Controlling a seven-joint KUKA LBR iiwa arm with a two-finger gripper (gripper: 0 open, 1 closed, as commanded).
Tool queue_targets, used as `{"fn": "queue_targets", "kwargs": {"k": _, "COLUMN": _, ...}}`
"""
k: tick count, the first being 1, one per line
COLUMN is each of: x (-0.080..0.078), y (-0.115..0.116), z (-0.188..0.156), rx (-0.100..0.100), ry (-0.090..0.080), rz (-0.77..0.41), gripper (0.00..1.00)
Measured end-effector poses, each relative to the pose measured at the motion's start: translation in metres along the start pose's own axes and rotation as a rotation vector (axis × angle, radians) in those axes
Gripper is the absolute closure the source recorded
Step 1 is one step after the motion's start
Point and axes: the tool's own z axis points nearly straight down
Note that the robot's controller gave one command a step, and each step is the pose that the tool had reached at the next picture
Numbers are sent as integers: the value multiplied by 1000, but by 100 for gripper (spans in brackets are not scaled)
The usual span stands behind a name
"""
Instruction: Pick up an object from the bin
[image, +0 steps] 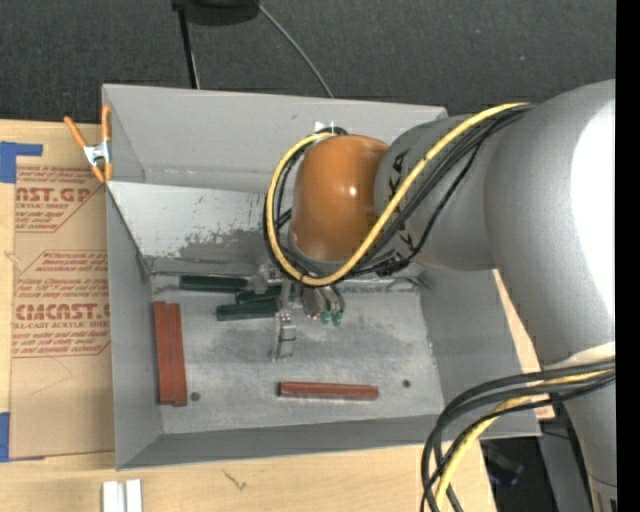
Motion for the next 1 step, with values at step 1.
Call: {"fn": "queue_targets", "kwargs": {"k": 1, "x": -6, "y": -7, "z": 10, "rx": 0, "ry": 10, "rz": 20, "gripper": 0}}
